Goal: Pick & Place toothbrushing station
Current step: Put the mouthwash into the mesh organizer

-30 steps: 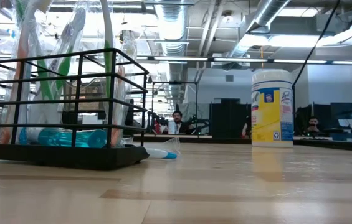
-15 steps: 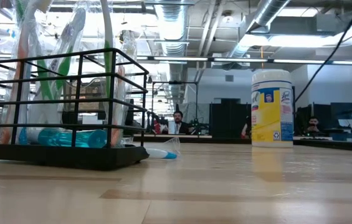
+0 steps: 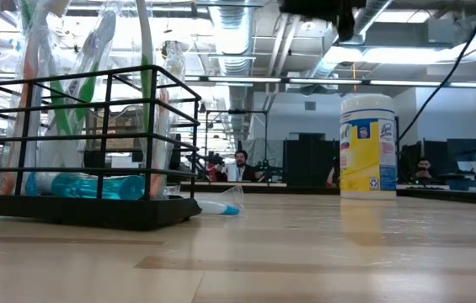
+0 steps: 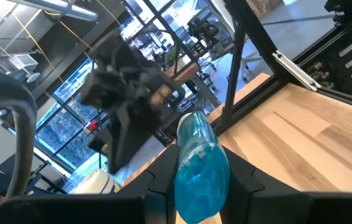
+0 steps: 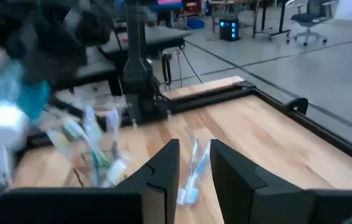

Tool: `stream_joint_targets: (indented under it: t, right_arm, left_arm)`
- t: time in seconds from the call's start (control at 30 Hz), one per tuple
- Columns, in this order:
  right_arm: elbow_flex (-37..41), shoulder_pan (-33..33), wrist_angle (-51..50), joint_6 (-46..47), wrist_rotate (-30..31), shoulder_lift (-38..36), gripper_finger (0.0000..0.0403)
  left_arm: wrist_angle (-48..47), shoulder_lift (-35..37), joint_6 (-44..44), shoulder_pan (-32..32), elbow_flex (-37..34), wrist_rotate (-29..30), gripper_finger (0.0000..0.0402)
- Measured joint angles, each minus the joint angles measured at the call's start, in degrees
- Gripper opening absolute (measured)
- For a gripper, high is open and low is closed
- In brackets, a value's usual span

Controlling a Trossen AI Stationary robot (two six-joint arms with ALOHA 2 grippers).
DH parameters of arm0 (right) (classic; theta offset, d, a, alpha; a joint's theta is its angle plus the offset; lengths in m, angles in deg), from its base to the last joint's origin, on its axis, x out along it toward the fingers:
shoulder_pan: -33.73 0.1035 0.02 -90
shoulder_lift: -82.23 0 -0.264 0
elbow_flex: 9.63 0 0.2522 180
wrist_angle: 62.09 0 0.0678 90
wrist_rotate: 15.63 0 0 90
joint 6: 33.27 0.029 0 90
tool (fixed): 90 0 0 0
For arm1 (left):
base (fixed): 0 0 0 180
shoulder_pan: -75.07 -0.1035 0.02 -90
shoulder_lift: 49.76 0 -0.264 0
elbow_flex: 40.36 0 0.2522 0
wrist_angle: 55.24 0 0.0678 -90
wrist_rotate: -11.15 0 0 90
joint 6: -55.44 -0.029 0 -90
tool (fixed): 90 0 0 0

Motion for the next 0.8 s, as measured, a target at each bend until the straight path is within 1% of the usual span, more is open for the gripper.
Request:
stream_joint_targets:
  t: [0.03, 0.07, 0.13, 0.2, 0.3, 0.4, 0.5, 0.53, 0.67, 0.8]
  right_arm:
    - [0.2, -0.4, 0.4, -1.3, -0.9, 0.5, 0.0081]
    - [-0.3, -0.7, 1.3, -3.5, -3.6, 1.5, 0.0081]
    - [-1.2, -1.0, 1.6, -10.6, -9.2, 2.8, 0.0081]
    - [-2.0, 0.1, 1.9, -18.1, -11.7, 4.6, 0.0081]
    - [-2.9, 1.5, 1.6, -26.8, -9.8, 7.3, 0.0081]
    - [-4.3, 2.5, 3.0, -32.0, -6.4, 9.1, 0.0081]
    - [-4.7, 3.8, 2.9, -36.1, -1.7, 9.2, 0.0081]
    - [-4.7, 4.2, 2.9, -37.1, -1.1, 8.9, 0.0082]
    - [-4.8, 5.3, 3.3, -38.1, -0.9, 7.2, 0.0093]
    - [-4.9, 6.2, 3.9, -40.2, -0.9, 7.1, 0.012]
  left_arm:
    - [0.3, 0.0, -0.1, -0.1, 0.0, 0.0, 0.0067]
    - [0.6, 0.0, -0.1, -0.2, 0.0, 0.0, 0.0067]
    - [0.8, 0.0, -0.1, -0.4, 0.0, 0.4, 0.0067]
    - [1.3, 0.0, -0.1, -0.8, 0.0, 0.4, 0.0067]
    - [1.6, 0.0, -0.1, -1.5, 0.0, 0.6, 0.0067]
    - [2.1, 0.0, 0.1, -2.0, 0.0, 0.6, 0.0067]
    - [2.6, 0.0, 0.1, -2.2, 0.0, 0.6, 0.0067]
    - [3.0, 0.0, 0.1, -2.2, 0.0, 0.7, 0.0067]
    - [4.0, 0.0, 0.7, -2.2, 0.0, 0.7, 0.0067]
    - [4.1, 0.0, 2.5, -2.2, 0.0, 0.6, 0.0067]
